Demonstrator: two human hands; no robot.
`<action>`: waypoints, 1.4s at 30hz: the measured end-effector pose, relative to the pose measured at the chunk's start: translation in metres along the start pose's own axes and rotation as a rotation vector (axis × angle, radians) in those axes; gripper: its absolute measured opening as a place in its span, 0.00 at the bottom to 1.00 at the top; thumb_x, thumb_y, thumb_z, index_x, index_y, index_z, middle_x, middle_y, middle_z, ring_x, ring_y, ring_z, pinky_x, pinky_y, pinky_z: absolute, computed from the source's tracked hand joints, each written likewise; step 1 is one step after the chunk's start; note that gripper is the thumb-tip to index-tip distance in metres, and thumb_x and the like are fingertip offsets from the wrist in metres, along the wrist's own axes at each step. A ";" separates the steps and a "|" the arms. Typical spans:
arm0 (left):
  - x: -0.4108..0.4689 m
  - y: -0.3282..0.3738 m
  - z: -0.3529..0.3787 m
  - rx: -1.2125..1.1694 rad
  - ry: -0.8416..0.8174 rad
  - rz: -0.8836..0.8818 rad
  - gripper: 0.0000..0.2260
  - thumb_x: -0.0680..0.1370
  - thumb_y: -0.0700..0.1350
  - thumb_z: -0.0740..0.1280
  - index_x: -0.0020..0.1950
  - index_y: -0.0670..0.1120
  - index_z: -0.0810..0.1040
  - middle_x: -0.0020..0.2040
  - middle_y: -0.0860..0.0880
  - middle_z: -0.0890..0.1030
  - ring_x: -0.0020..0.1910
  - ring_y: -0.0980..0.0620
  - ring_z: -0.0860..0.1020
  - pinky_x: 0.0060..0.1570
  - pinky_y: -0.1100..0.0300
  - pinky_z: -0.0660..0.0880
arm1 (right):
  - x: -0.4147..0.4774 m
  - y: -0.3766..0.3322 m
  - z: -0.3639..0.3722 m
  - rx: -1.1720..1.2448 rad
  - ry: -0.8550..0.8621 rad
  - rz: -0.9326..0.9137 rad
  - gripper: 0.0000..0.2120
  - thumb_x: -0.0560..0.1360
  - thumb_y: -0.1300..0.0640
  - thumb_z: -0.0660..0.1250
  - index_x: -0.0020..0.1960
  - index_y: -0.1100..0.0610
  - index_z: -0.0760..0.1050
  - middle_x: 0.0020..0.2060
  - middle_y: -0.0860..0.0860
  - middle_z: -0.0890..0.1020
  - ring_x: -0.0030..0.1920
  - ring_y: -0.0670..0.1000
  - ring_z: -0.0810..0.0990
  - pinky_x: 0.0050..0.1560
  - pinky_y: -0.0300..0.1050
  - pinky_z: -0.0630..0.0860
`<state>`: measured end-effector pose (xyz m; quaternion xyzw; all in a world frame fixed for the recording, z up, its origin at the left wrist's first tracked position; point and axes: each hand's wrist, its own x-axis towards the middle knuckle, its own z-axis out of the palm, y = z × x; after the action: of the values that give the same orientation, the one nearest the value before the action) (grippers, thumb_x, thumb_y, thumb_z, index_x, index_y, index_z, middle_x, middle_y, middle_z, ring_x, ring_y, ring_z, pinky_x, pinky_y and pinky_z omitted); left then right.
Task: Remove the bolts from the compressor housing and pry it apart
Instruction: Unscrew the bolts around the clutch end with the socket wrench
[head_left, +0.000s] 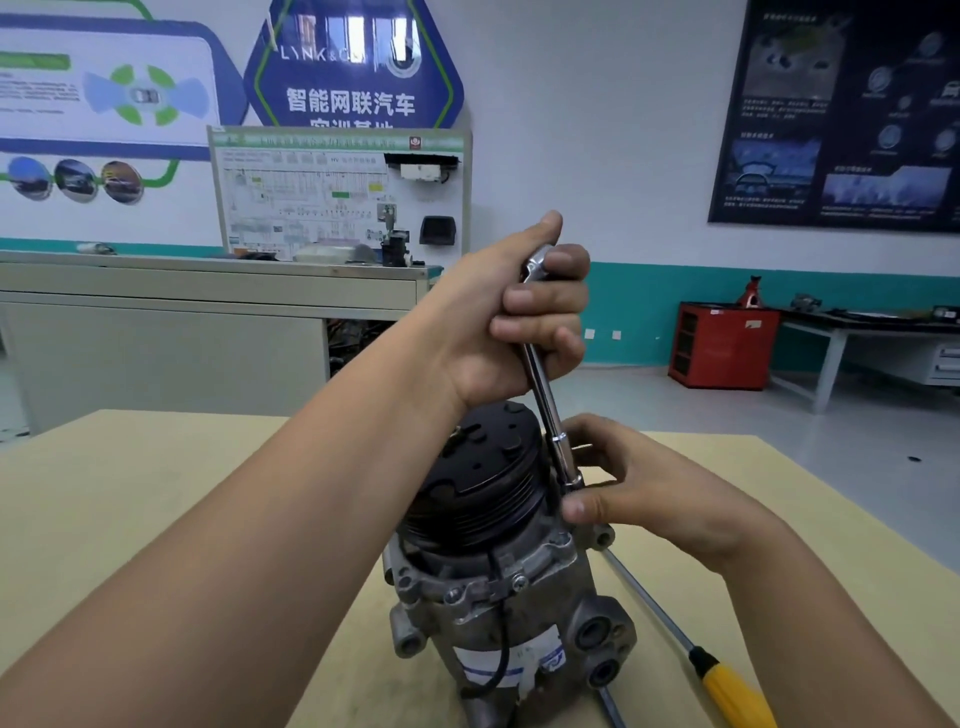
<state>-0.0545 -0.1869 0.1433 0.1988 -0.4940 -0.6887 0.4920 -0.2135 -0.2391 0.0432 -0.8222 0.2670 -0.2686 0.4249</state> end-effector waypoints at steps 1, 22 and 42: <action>-0.001 0.000 0.000 -0.004 -0.004 -0.001 0.27 0.83 0.56 0.52 0.26 0.47 0.69 0.16 0.54 0.61 0.11 0.58 0.59 0.21 0.69 0.67 | 0.000 0.001 -0.001 -0.015 -0.043 0.022 0.46 0.50 0.36 0.79 0.64 0.46 0.70 0.60 0.43 0.77 0.62 0.43 0.74 0.56 0.45 0.74; 0.007 -0.001 0.015 0.208 0.335 0.120 0.23 0.83 0.56 0.53 0.31 0.47 0.67 0.18 0.54 0.59 0.14 0.58 0.55 0.22 0.67 0.72 | 0.000 0.011 0.002 -0.018 -0.223 0.077 0.58 0.47 0.31 0.77 0.72 0.40 0.56 0.66 0.40 0.71 0.67 0.43 0.69 0.67 0.41 0.67; 0.006 -0.015 -0.001 0.183 -0.067 0.102 0.17 0.72 0.54 0.59 0.24 0.51 0.63 0.17 0.56 0.60 0.16 0.60 0.57 0.17 0.67 0.51 | 0.000 0.014 0.002 0.029 -0.240 0.066 0.57 0.48 0.33 0.78 0.72 0.42 0.56 0.65 0.43 0.73 0.64 0.43 0.72 0.66 0.42 0.70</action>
<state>-0.0639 -0.1923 0.1308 0.1940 -0.5806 -0.6210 0.4895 -0.2147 -0.2449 0.0305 -0.8331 0.2371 -0.1579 0.4741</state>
